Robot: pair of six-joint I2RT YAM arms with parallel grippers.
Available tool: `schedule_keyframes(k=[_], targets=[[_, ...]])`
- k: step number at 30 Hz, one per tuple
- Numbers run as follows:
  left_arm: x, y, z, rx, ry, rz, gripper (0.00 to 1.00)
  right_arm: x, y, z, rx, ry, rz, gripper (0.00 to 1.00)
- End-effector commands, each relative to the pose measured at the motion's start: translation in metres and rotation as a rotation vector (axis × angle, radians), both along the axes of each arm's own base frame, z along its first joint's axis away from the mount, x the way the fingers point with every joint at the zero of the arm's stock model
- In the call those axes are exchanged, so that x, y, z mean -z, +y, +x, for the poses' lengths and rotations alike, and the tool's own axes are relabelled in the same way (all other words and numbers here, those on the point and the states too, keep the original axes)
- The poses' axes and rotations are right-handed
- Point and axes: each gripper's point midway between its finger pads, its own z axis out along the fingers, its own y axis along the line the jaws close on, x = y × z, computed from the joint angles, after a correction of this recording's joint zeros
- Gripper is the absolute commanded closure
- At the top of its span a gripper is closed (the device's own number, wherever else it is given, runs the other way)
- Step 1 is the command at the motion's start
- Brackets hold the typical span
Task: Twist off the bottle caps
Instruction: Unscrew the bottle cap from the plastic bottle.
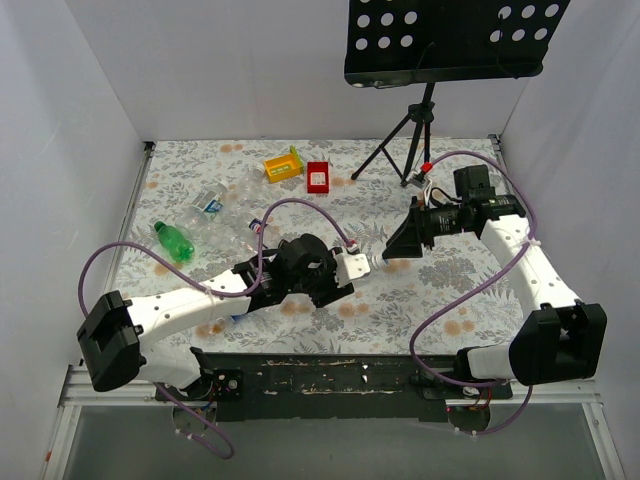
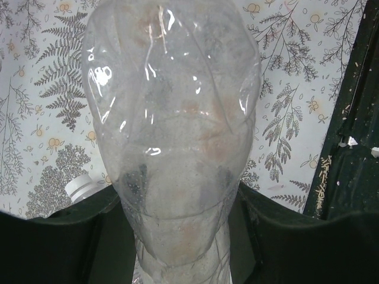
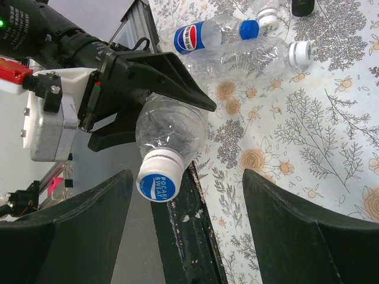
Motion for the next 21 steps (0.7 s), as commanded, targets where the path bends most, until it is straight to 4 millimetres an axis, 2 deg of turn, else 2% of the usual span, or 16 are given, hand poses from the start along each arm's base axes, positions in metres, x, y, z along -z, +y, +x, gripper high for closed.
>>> schedule_keyframes(k=[1, 7, 11, 12, 14, 17, 18, 21], targets=[[-0.022, -0.011, 0.007, -0.003, -0.043, -0.050, 0.97, -0.020, 0.006, -0.007, -0.030, -0.050, 0.030, 0.18], [-0.024, -0.013, 0.009, -0.017, -0.036, -0.056, 0.97, -0.008, 0.011, -0.008, -0.024, -0.054, -0.032, 0.20], [-0.023, -0.014, 0.011, -0.028, -0.032, -0.055, 0.97, -0.003, 0.012, -0.010, -0.027, -0.062, -0.059, 0.30], [-0.023, -0.015, 0.011, -0.031, -0.028, -0.057, 0.97, -0.003, 0.012, -0.010, -0.028, -0.068, -0.062, 0.35], [-0.023, -0.015, 0.011, -0.036, -0.024, -0.057, 0.97, -0.003, 0.012, -0.011, -0.031, -0.080, -0.067, 0.51], [-0.022, -0.014, 0.010, -0.037, -0.020, -0.059, 0.97, -0.006, 0.012, -0.012, -0.049, -0.112, -0.073, 0.82], [-0.022, -0.014, 0.009, -0.037, -0.018, -0.060, 0.97, -0.006, 0.011, -0.012, -0.054, -0.127, -0.075, 0.88], [-0.022, -0.011, 0.004, -0.020, -0.012, -0.067, 0.97, -0.011, 0.010, -0.018, -0.114, -0.209, -0.066, 0.97]])
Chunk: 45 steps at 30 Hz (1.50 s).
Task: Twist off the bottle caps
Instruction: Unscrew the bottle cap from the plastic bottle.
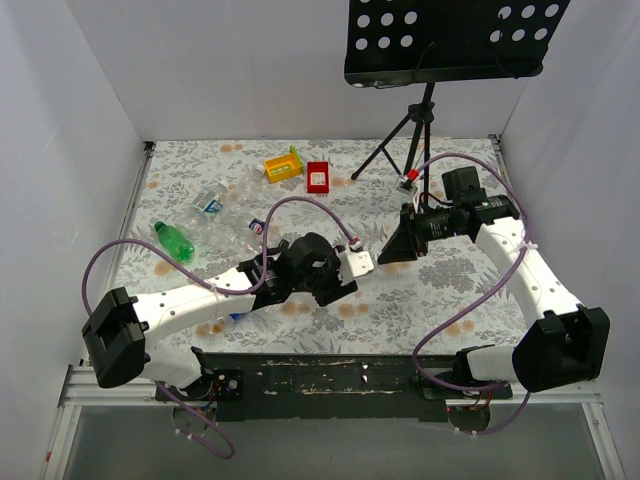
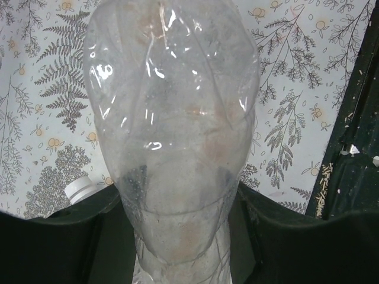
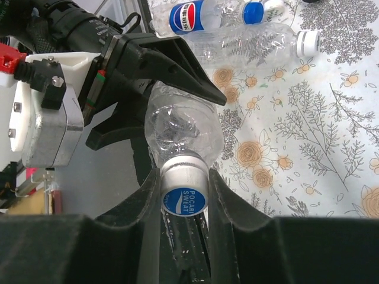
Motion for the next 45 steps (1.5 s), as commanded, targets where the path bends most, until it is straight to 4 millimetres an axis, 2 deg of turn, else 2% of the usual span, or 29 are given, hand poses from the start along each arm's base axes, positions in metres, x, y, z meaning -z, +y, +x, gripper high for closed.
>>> schedule_keyframes(k=[1, 5, 9, 11, 14, 17, 21, 25, 27, 32, 34, 40, 45], targets=[[-0.026, -0.006, -0.004, 0.027, -0.026, -0.078, 0.97, -0.019, -0.002, -0.006, -0.087, -0.174, 0.010, 0.98], [-0.033, -0.007, -0.025, 0.123, 0.019, -0.131, 0.96, -0.018, 0.002, -0.021, -0.238, -0.327, 0.013, 0.99], [-0.030, 0.000, -0.034, 0.179, 0.074, -0.171, 0.96, -0.015, 0.009, -0.038, -0.427, -0.539, 0.019, 0.99], [-0.029, 0.004, -0.036, 0.198, 0.108, -0.189, 0.96, -0.015, 0.011, -0.038, -0.486, -0.670, 0.026, 0.99], [-0.033, 0.010, -0.033, 0.207, 0.138, -0.220, 0.96, -0.012, 0.013, -0.023, -0.501, -0.822, -0.003, 0.99], [-0.035, 0.013, -0.029, 0.198, 0.134, -0.223, 0.96, -0.013, 0.016, -0.015, -0.507, -0.853, -0.016, 0.99], [-0.030, 0.016, -0.026, 0.178, 0.131, -0.203, 0.96, -0.010, 0.019, -0.015, -0.505, -0.807, -0.003, 0.98], [-0.025, 0.016, -0.022, 0.161, 0.133, -0.182, 0.96, -0.006, 0.020, -0.013, -0.469, -0.772, -0.005, 0.93], [-0.026, 0.017, -0.020, 0.153, 0.126, -0.179, 0.96, -0.007, 0.021, -0.012, -0.443, -0.758, -0.009, 0.86], [-0.027, 0.019, -0.017, 0.139, 0.116, -0.168, 0.96, -0.014, 0.023, -0.002, -0.341, -0.680, -0.032, 0.43], [-0.027, 0.019, -0.017, 0.135, 0.116, -0.167, 0.96, -0.021, 0.024, 0.002, -0.301, -0.653, -0.040, 0.32], [-0.027, 0.022, -0.017, 0.123, 0.117, -0.168, 0.96, -0.042, 0.020, 0.003, -0.225, -0.597, -0.048, 0.15], [-0.029, 0.025, -0.020, 0.114, 0.115, -0.174, 0.96, -0.052, 0.004, 0.010, -0.143, -0.578, -0.059, 0.11]])
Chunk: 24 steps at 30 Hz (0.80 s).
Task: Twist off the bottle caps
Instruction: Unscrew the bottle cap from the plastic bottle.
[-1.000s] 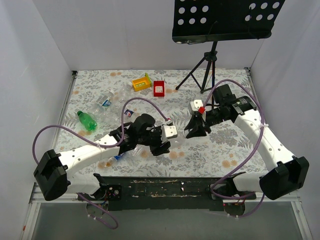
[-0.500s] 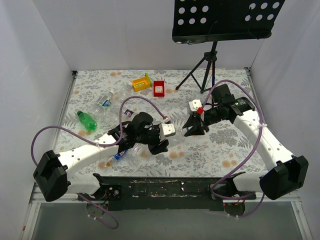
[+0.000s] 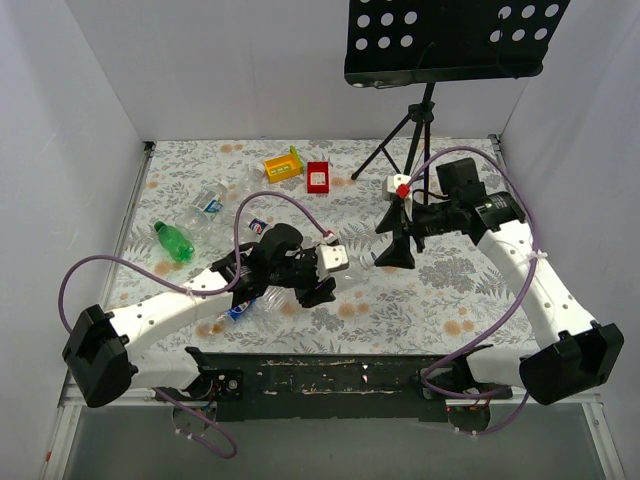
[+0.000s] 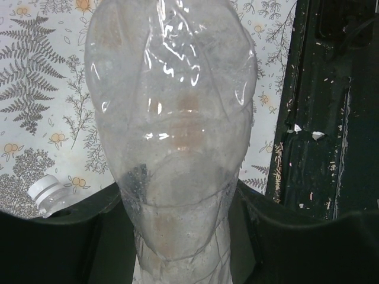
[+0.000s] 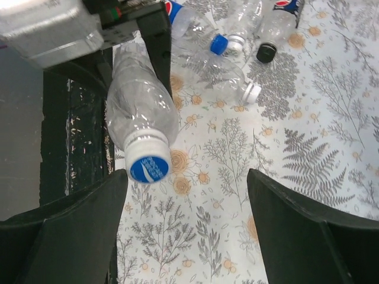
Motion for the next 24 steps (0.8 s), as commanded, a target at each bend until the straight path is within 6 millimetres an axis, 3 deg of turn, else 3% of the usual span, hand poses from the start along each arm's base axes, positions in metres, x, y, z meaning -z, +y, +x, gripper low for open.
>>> schedule_keyframes(k=[1, 11, 24], targets=[[-0.021, 0.003, 0.000, -0.013, -0.040, -0.046, 0.96, -0.030, -0.013, 0.005, 0.084, -0.020, 0.047, 0.11], [-0.026, 0.006, 0.004, -0.052, -0.054, -0.060, 0.96, -0.034, -0.033, -0.001, 0.170, 0.040, 0.132, 0.08], [-0.032, -0.002, 0.016, -0.107, -0.104, -0.054, 0.97, -0.021, -0.042, -0.003, 0.261, 0.275, 0.248, 0.05]])
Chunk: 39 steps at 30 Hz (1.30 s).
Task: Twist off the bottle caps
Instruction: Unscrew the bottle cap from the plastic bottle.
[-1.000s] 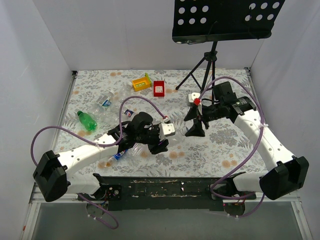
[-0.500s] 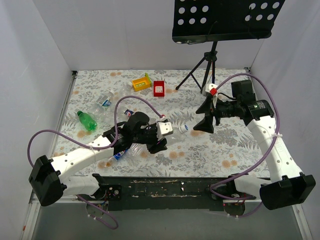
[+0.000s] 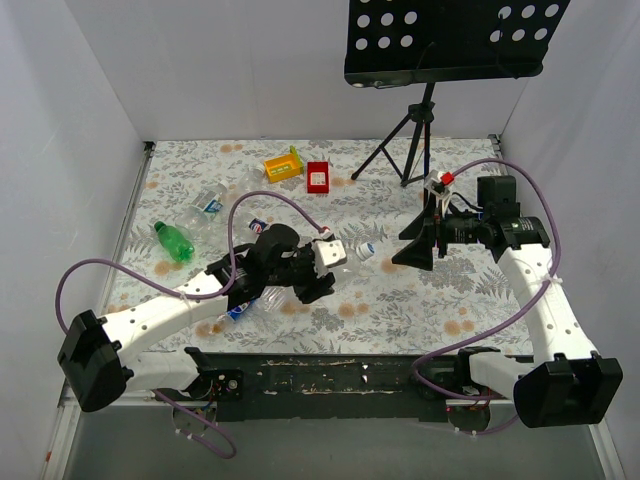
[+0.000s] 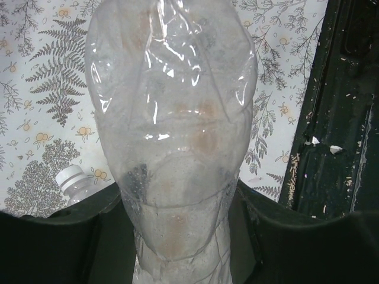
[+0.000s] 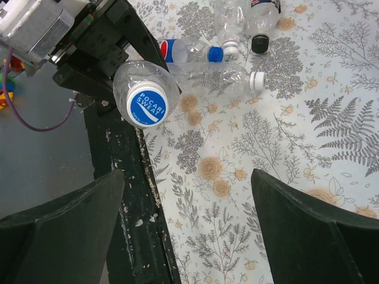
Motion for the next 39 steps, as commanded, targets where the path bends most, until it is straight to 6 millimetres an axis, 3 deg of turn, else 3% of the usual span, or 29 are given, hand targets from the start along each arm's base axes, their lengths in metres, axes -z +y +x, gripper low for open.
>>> schedule_keyframes(k=[1, 13, 39], targets=[[-0.015, -0.009, 0.004, -0.016, -0.056, -0.024, 0.97, -0.014, 0.003, -0.004, -0.007, 0.010, 0.066, 0.05], [-0.010, -0.020, 0.002, -0.013, -0.077, -0.005, 0.97, -0.009, -0.002, 0.004, 0.019, 0.071, 0.074, 0.05], [-0.005, -0.022, 0.008, -0.042, -0.113, 0.019, 0.97, 0.003, -0.007, 0.009, 0.012, 0.170, 0.043, 0.07]])
